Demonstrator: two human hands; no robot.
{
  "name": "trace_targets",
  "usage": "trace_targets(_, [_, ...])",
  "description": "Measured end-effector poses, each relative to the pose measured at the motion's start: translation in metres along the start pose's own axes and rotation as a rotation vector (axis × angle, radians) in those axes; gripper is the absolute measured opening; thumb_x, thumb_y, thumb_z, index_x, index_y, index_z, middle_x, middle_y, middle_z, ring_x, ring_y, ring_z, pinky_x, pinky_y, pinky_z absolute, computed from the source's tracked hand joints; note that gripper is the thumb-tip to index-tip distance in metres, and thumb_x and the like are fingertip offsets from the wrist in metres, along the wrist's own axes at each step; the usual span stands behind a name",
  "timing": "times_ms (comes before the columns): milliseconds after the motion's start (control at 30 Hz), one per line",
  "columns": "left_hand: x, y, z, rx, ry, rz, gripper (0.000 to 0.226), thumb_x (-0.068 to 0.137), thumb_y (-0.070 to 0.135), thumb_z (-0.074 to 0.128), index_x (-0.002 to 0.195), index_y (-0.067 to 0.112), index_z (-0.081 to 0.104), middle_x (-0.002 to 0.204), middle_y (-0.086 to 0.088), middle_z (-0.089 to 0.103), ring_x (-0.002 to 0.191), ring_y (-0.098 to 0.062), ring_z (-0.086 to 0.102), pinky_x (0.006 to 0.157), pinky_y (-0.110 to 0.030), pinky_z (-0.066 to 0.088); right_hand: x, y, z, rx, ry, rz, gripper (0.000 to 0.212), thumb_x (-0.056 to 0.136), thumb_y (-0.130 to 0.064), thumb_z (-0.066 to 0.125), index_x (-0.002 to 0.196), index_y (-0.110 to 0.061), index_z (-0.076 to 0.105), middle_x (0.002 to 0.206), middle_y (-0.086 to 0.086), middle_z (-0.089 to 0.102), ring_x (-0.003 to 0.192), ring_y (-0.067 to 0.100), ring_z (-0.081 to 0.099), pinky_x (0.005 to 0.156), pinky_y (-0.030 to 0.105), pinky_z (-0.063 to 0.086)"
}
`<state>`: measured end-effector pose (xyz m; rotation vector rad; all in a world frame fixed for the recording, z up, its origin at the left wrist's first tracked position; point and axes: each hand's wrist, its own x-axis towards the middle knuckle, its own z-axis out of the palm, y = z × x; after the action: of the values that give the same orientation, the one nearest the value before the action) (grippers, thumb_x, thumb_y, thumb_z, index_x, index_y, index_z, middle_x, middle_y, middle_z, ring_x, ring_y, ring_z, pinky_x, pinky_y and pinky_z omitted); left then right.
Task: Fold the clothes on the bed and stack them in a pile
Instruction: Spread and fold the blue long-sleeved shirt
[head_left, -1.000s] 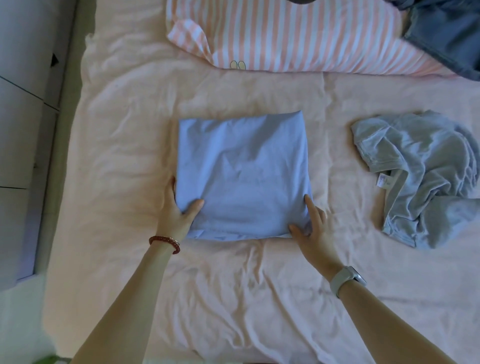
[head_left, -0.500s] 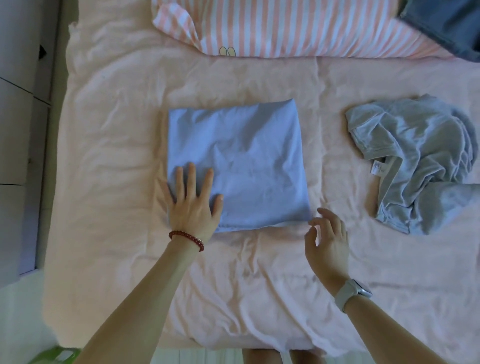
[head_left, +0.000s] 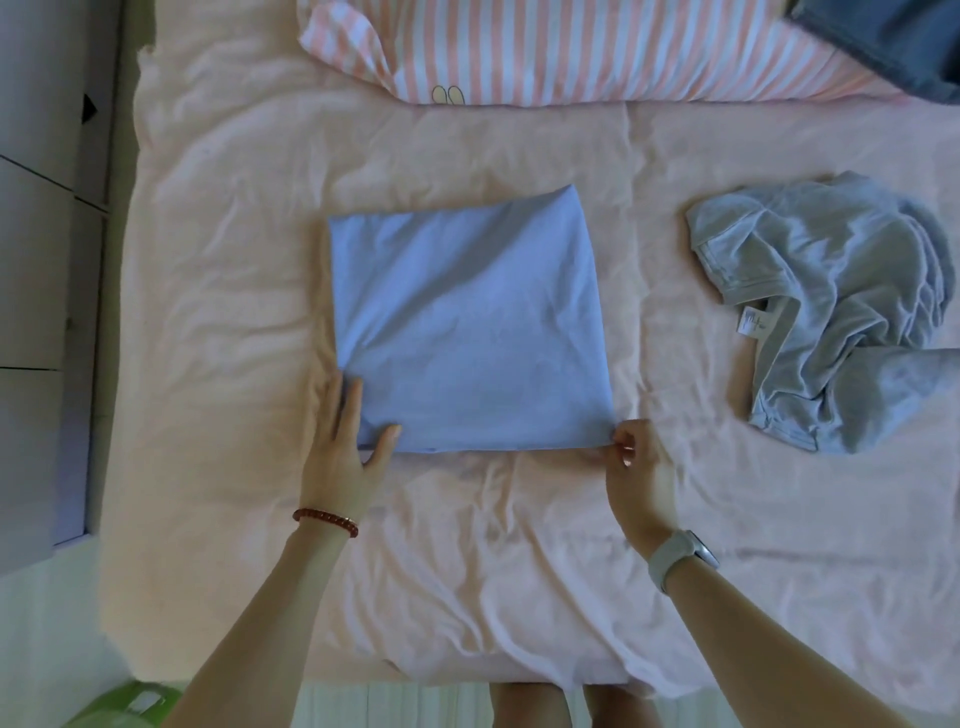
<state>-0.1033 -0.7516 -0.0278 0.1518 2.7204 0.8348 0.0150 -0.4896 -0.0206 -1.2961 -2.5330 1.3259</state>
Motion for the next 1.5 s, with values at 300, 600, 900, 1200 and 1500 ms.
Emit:
trace_targets(300, [0.036, 0.042, -0.018, 0.29, 0.162, 0.058, 0.047, 0.088, 0.017, 0.043, 0.131, -0.003, 0.047, 0.143, -0.02, 0.039, 0.134, -0.042, 0.032, 0.108, -0.059, 0.017, 0.01, -0.036, -0.019, -0.318, 0.166, -0.384, 0.022, 0.076, 0.002, 0.053, 0.096, 0.002, 0.061, 0.095, 0.019, 0.058, 0.09, 0.04, 0.057, 0.078, 0.044, 0.044])
trace_targets(600, [0.152, 0.08, 0.018, 0.529, -0.041, 0.162, 0.057, 0.097, 0.04, 0.029, 0.148, 0.031, 0.007, 0.157, -0.006, -0.001, 0.144, -0.028, -0.003, 0.112, -0.055, -0.002, 0.134, -0.135, 0.065, -0.846, -0.113, -0.752, 0.052, 0.098, -0.029, 0.029, 0.148, -0.02, 0.021, 0.156, 0.014, 0.008, 0.143, 0.033, 0.008, 0.112, 0.057, 0.004])
trace_targets(900, [0.167, 0.033, 0.02, 0.372, -0.002, -0.096, 0.056, 0.098, 0.044, 0.019, 0.148, 0.031, -0.002, 0.157, -0.003, -0.007, 0.143, -0.026, -0.009, 0.115, -0.039, -0.004, 0.17, -0.083, 0.07, -0.637, -0.123, -0.481, 0.053, 0.099, -0.041, 0.025, 0.149, -0.032, 0.009, 0.158, 0.002, 0.001, 0.145, 0.025, -0.002, 0.112, 0.052, -0.003])
trace_targets(1200, [0.072, 0.048, 0.0, 0.378, 0.03, 0.067, 0.061, 0.091, 0.046, 0.027, 0.146, 0.02, 0.02, 0.154, -0.016, 0.017, 0.141, -0.038, 0.012, 0.111, -0.054, 0.006, 0.102, -0.008, -0.003, -0.597, -0.274, -0.393, 0.062, 0.086, -0.046, 0.006, 0.145, -0.029, 0.008, 0.157, 0.008, 0.012, 0.145, 0.026, 0.008, 0.114, 0.043, 0.002])
trace_targets(1500, [-0.029, 0.064, 0.022, 0.286, 0.064, -0.417, 0.057, 0.097, 0.027, 0.04, 0.148, 0.02, 0.016, 0.156, -0.013, 0.005, 0.143, -0.029, 0.003, 0.112, -0.055, 0.005, 0.036, 0.052, -0.089, -0.557, -0.216, -0.608, 0.053, 0.074, 0.005, 0.063, 0.126, -0.001, 0.054, 0.133, 0.02, 0.051, 0.124, 0.04, 0.047, 0.106, 0.057, 0.03])
